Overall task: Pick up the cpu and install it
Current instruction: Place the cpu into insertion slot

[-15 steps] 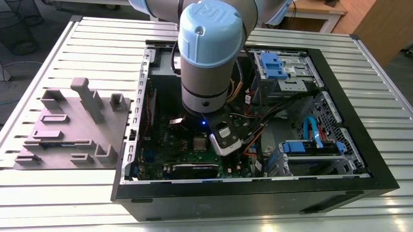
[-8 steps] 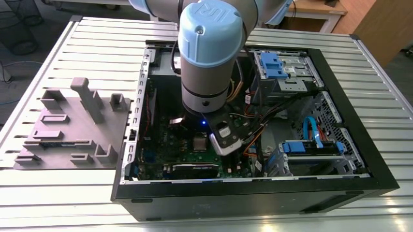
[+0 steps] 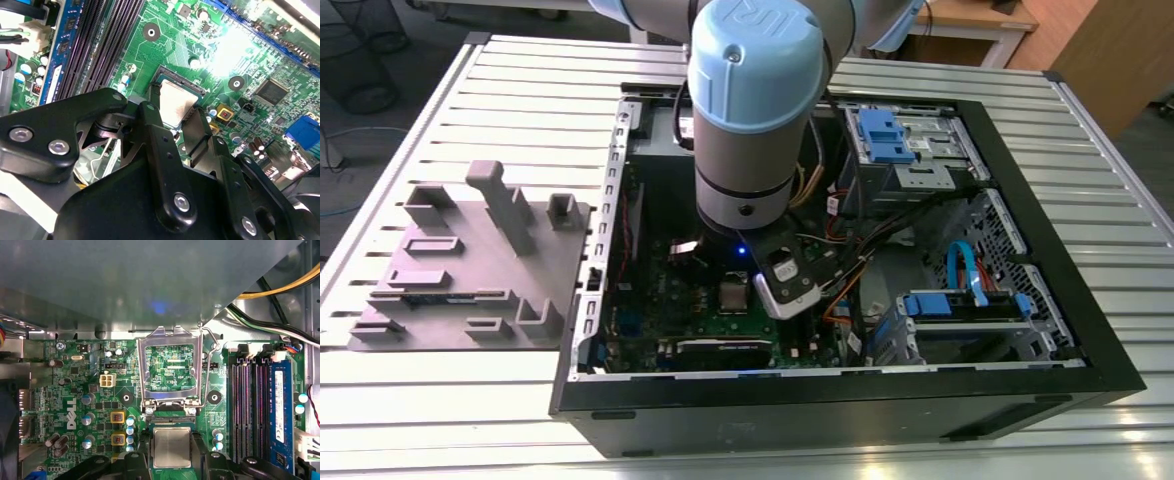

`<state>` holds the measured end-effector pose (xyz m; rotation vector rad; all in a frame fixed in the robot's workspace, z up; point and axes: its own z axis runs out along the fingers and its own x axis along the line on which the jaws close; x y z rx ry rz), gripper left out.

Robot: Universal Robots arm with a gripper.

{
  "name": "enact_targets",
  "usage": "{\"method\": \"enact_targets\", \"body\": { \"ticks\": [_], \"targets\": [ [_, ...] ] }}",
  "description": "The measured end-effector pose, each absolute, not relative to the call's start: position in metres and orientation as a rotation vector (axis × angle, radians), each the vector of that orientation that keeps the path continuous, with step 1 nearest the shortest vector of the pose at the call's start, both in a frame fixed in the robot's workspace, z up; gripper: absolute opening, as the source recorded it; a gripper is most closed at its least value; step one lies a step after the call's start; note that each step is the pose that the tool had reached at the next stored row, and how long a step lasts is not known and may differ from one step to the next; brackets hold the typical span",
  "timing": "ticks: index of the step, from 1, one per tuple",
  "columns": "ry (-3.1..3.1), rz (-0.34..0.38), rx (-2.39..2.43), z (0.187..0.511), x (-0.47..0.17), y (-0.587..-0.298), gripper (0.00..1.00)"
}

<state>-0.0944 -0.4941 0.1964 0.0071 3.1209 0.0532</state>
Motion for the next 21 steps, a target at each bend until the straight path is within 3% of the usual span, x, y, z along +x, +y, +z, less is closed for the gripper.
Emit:
{"method": "enact_targets", "body": {
  "ticks": [17,21],
  "targets": [
    [3.121,0.053,0.007,0.1898,-0.0945,-0.4941,0.43],
    [3.120,0.055,0.007,0.1892,-0.0944,-0.4939,0.50]
  ]
}}
